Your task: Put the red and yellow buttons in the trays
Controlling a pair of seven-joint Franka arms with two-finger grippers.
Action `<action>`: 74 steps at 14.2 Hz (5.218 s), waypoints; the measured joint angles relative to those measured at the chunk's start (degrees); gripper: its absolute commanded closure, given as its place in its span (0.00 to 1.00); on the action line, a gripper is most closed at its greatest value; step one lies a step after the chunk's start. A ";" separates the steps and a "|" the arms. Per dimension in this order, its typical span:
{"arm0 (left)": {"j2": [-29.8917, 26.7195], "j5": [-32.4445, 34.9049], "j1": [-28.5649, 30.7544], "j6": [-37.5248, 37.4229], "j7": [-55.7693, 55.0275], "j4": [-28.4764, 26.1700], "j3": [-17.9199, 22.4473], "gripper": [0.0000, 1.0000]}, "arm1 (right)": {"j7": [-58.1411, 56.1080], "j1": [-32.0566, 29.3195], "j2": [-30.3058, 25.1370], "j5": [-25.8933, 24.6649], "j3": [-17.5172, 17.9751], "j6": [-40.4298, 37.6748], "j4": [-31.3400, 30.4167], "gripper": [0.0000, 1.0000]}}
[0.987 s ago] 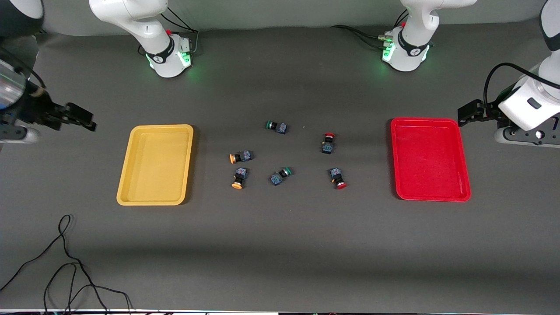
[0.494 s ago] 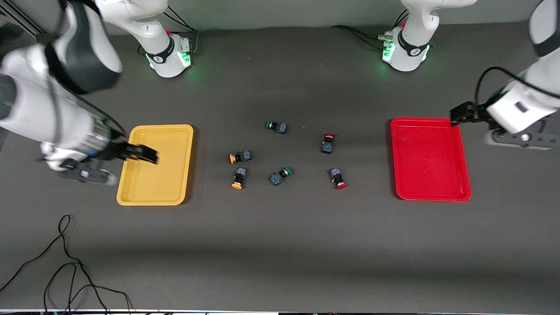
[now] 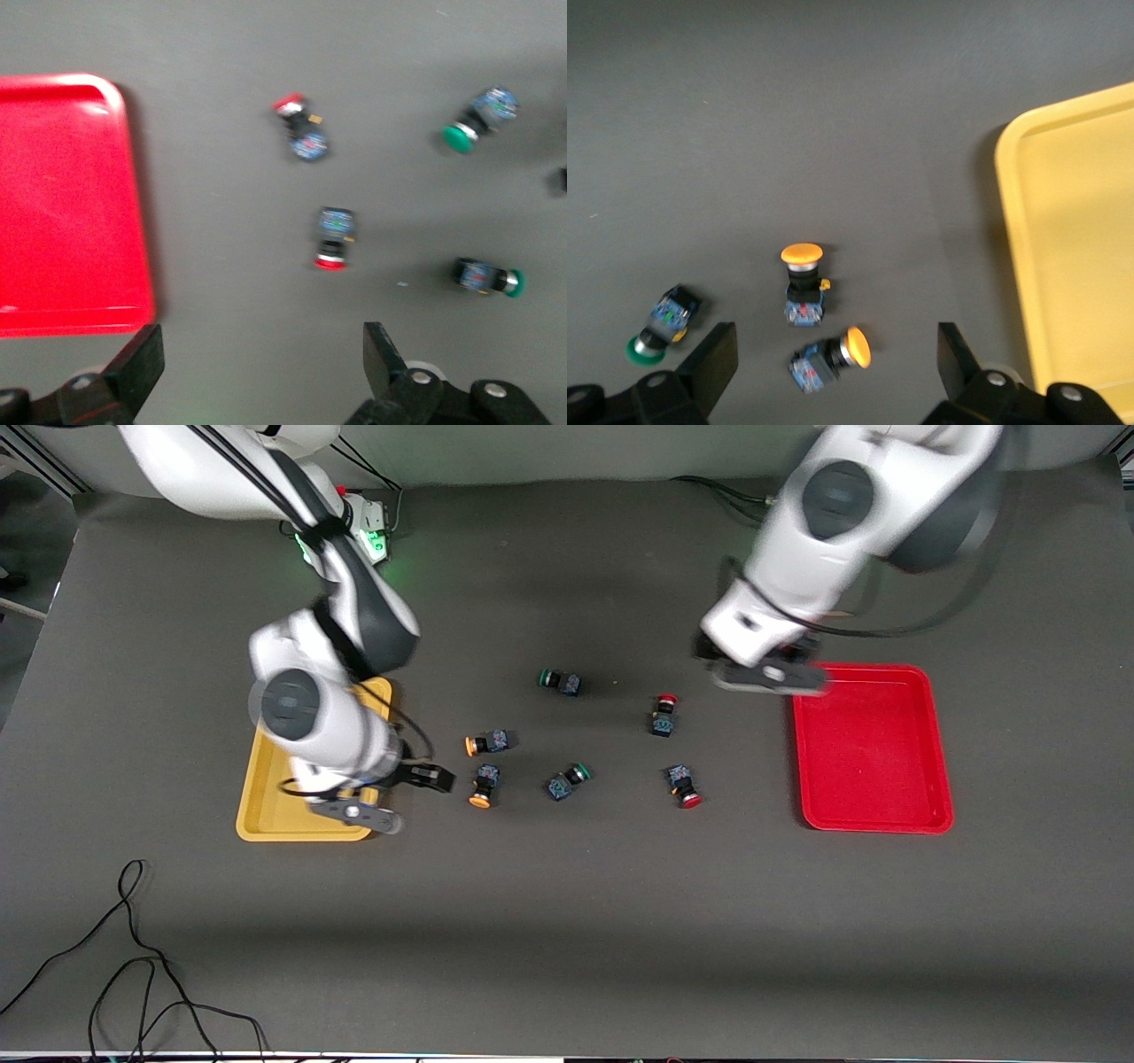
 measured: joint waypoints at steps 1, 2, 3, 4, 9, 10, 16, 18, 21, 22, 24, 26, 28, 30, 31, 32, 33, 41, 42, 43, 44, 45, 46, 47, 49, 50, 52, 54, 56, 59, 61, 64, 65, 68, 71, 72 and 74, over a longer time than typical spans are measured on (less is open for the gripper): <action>0.05 0.00 -2.26 0.81 -1.90 -0.57 -0.06 0.00 | 1.19 0.72 1.41 -0.28 0.02 2.29 -0.88 0.00; 0.10 0.00 -3.86 1.98 -3.14 -1.41 -0.07 0.00 | 2.16 1.24 2.66 -0.34 0.04 4.78 -1.89 0.00; 0.16 0.01 -4.71 4.13 -3.77 -2.96 -0.06 0.00 | 3.15 1.78 3.85 -0.38 0.05 7.72 -3.22 0.00; 0.27 0.01 -4.96 7.11 -3.95 -5.22 -0.05 0.00 | 4.10 2.37 4.86 -0.42 0.06 10.92 -4.66 0.00; 7.40 0.35 -5.01 24.44 -6.11 -15.81 0.24 0.00 | 7.89 4.73 8.95 -0.46 0.08 20.89 -8.08 0.00; 10.20 1.04 -5.01 27.33 -6.38 -16.13 0.33 0.00 | 8.06 4.98 9.53 -0.46 0.08 22.04 -8.29 0.00; 23.53 4.57 -5.03 38.92 -6.69 -15.97 0.79 0.00 | 8.10 5.09 10.49 -0.83 0.07 27.11 -11.18 0.67; 24.73 5.52 -5.05 39.76 -6.70 -15.74 0.79 0.16 | 8.10 5.07 10.50 -1.07 0.04 27.12 -11.19 0.80; 25.88 5.87 -5.05 40.82 -6.70 -15.58 0.79 0.72 | 8.06 4.93 10.14 -1.37 -0.36 26.80 -10.94 0.80; 25.90 5.92 -5.05 40.82 -6.80 -15.53 0.80 0.75 | 7.72 4.77 9.35 -1.65 -0.75 25.16 -10.70 0.80; 25.88 5.94 -5.05 40.81 -7.38 -15.20 0.80 0.75 | 3.37 3.48 5.33 -1.94 -2.28 17.39 -9.95 0.80; 25.75 5.97 -5.04 40.06 -8.12 -14.34 0.82 0.75 | -3.09 -0.31 -1.08 -1.95 -2.98 8.95 -10.27 0.80; 24.92 5.97 -4.99 34.15 -9.03 -11.41 0.84 0.75 | -10.37 -2.97 -7.54 -2.01 -5.98 5.42 -14.26 0.80; 22.23 5.96 -4.90 24.03 -9.41 -6.47 0.86 0.75 | -16.36 -3.59 -12.52 -2.01 -11.35 6.42 -21.87 0.79; 20.20 5.72 -4.76 18.43 -9.73 -3.55 0.89 0.75 | -17.71 -3.74 -14.34 -2.01 -13.55 8.92 -26.60 0.77; 17.85 4.94 -4.40 12.58 -9.89 -0.31 0.94 0.75 | -18.58 -3.80 -15.64 -2.01 -15.36 12.99 -31.81 0.72; 15.51 3.77 -3.93 6.99 -9.89 3.04 1.06 0.75 | -19.59 -3.81 -16.25 -2.01 -16.59 17.92 -36.75 0.66; 5.84 2.10 16.36 -11.33 7.22 10.39 2.03 0.74 | -23.43 -3.24 -16.35 -1.99 -20.55 27.99 -44.12 0.00; 5.19 2.13 20.54 -11.02 11.70 9.09 2.27 0.74 | -22.21 -2.98 -17.09 -1.99 -20.01 26.17 -42.52 0.00; 4.58 2.16 24.17 -9.74 15.69 7.28 2.43 0.74 | -19.87 -2.64 -17.86 -1.75 -18.85 23.71 -40.25 0.00; 4.23 2.19 26.77 -6.69 18.54 4.74 2.50 0.73 | -15.75 -2.28 -18.32 -1.03 -17.03 20.96 -37.37 0.00; 4.13 2.21 28.34 -2.14 20.31 1.29 2.51 0.73 | -10.70 -1.97 -18.24 0.70 -14.38 18.21 -33.89 0.00; 4.28 2.26 29.02 3.56 21.27 -3.11 2.51 0.73 | -5.66 -1.57 -17.56 3.00 -11.27 16.18 -30.31 0.00; 4.73 2.34 29.14 10.24 21.53 -8.11 2.46 0.73 | -0.84 -0.99 -16.21 5.31 -8.29 15.40 -27.20 0.00; 6.81 2.46 29.17 25.02 21.53 -18.03 2.32 0.71 | 9.11 1.21 -11.67 8.23 -4.10 15.85 -22.10 0.00; 8.51 2.59 29.21 31.62 21.54 -21.85 2.32 0.69 | 14.15 3.03 -9.11 8.53 -3.27 16.00 -19.89 0.00; 12.28 3.16 29.45 39.12 21.54 -25.69 2.33 0.51 | 22.80 7.00 -4.85 8.61 -2.88 16.13 -17.15 0.00; 14.56 3.46 29.98 40.80 21.60 -25.97 2.33 0.00 | 30.67 9.98 -2.15 8.65 -2.84 16.17 -16.65 0.00; 14.74 3.71 30.19 40.84 21.63 -25.68 2.33 0.00 | 36.88 11.93 0.30 8.65 -2.83 16.16 -16.77 0.00; 13.25 3.77 30.27 37.87 21.63 -23.31 2.34 0.00 | 39.48 12.49 3.23 8.65 -2.97 17.68 -17.91 0.00; 10.19 3.79 30.41 27.39 21.65 -18.11 2.36 0.00 | 39.48 12.39 4.01 8.65 -3.27 20.80 -19.84 0.24; 5.52 3.77 30.24 10.16 21.65 -6.94 1.79 0.00 | 39.48 12.36 4.10 8.65 -3.39 21.70 -20.39 0.74; 4.80 3.68 29.78 7.21 21.56 -4.15 1.41 0.00 | 39.48 12.34 4.06 8.65 -3.44 21.80 -20.28 0.84; 5.03 3.35 25.03 5.82 16.34 -0.83 0.84 0.00 | 38.91 12.24 2.89 8.57 -4.47 20.82 -19.98 0.86; 8.06 3.15 15.64 6.77 4.60 2.14 0.49 0.00 | 29.98 12.22 -2.66 8.53 -9.38 12.07 -19.56 0.86; 9.63 3.17 12.13 7.64 -0.05 3.55 0.40 0.00 | 25.47 12.17 -5.17 8.52 -11.84 8.73 -19.48 0.86; 13.50 3.71 6.07 10.70 -8.34 6.03 0.30 0.00 | 15.12 11.90 -9.58 8.51 -17.35 3.43 -19.53 0.85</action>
